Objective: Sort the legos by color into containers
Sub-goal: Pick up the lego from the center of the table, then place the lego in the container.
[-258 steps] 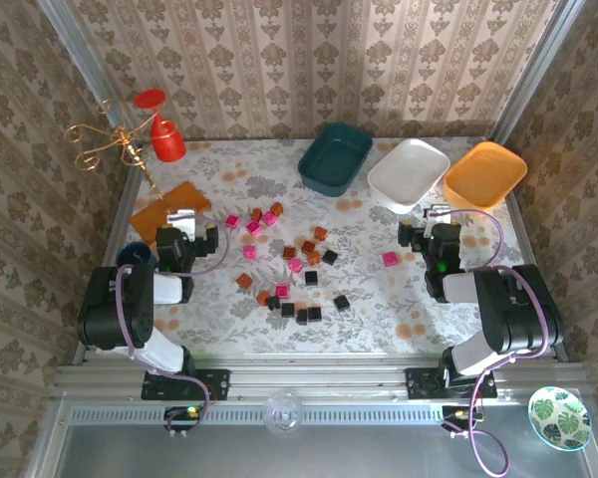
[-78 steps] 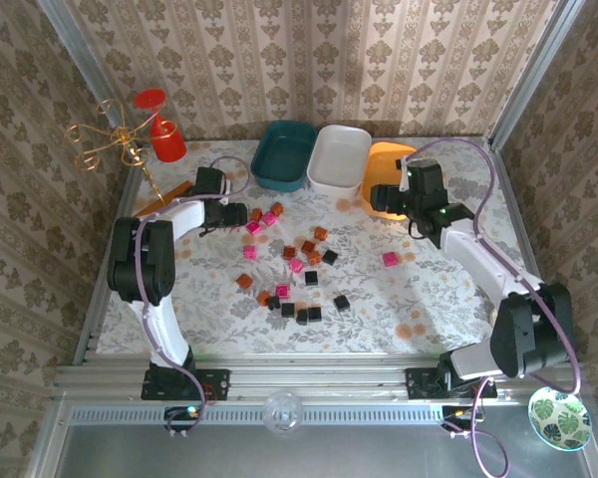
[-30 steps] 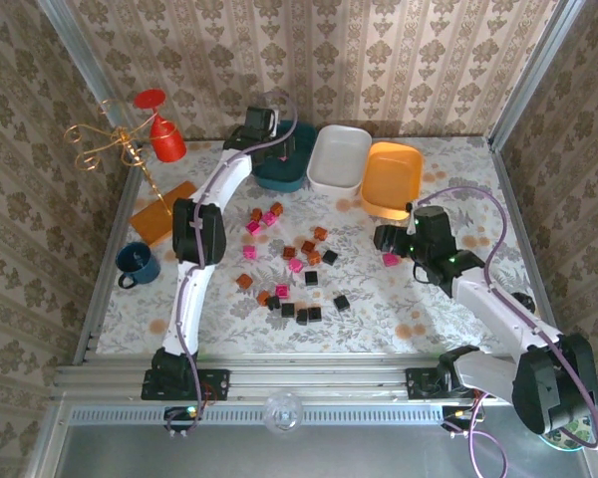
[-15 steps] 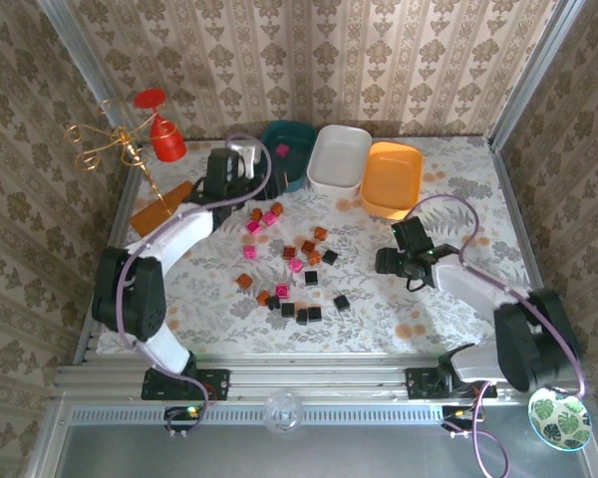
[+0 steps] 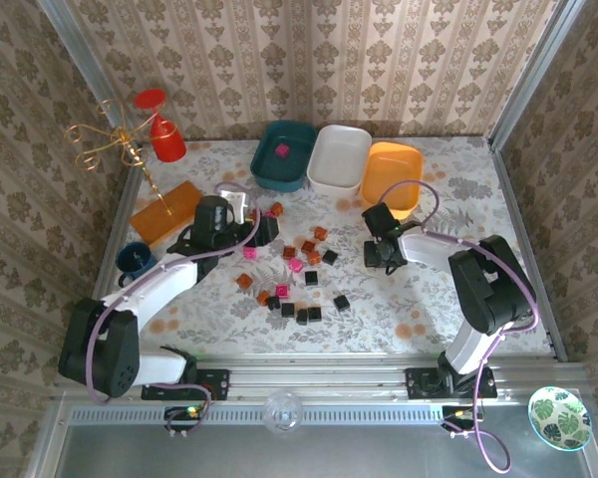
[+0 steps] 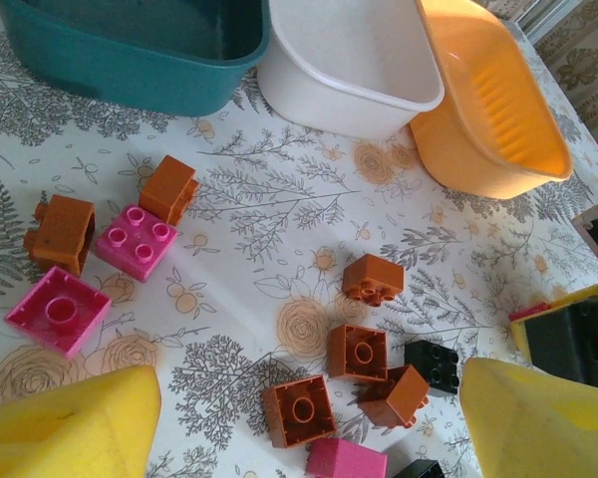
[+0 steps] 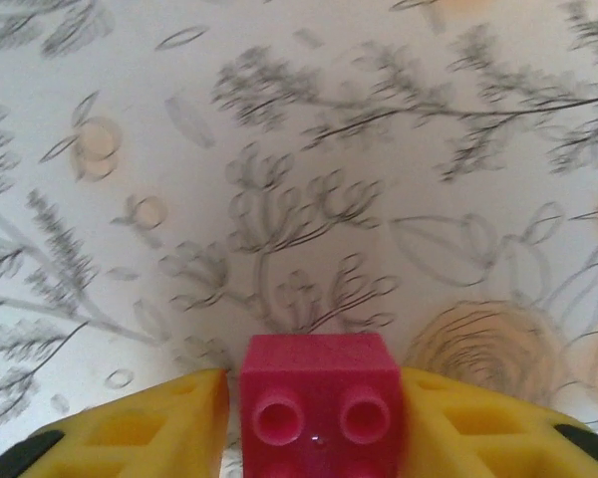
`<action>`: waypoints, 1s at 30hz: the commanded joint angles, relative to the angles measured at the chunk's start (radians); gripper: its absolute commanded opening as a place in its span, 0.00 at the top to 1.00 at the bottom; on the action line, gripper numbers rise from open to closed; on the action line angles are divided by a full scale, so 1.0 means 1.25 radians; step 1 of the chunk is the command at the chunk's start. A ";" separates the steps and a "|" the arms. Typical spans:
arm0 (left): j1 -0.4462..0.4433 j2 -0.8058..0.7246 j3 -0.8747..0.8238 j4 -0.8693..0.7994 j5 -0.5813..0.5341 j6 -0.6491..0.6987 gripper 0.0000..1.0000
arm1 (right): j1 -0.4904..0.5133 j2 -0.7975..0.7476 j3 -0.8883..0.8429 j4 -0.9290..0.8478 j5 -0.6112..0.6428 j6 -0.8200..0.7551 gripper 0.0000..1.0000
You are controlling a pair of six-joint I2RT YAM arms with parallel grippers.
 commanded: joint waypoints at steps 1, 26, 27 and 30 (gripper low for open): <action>-0.005 -0.016 -0.017 0.013 -0.024 -0.011 0.20 | 0.033 -0.010 0.017 -0.012 0.006 0.005 0.63; 0.022 -0.109 -0.115 0.038 -0.154 -0.025 0.16 | 0.047 0.518 0.721 0.462 -0.148 0.216 0.71; 0.023 -0.113 -0.117 0.034 -0.157 -0.024 0.16 | 0.044 0.552 0.776 0.445 -0.146 0.218 0.71; 0.025 -0.122 -0.125 0.022 -0.158 -0.021 0.16 | 0.031 0.641 0.916 0.396 -0.153 0.231 0.66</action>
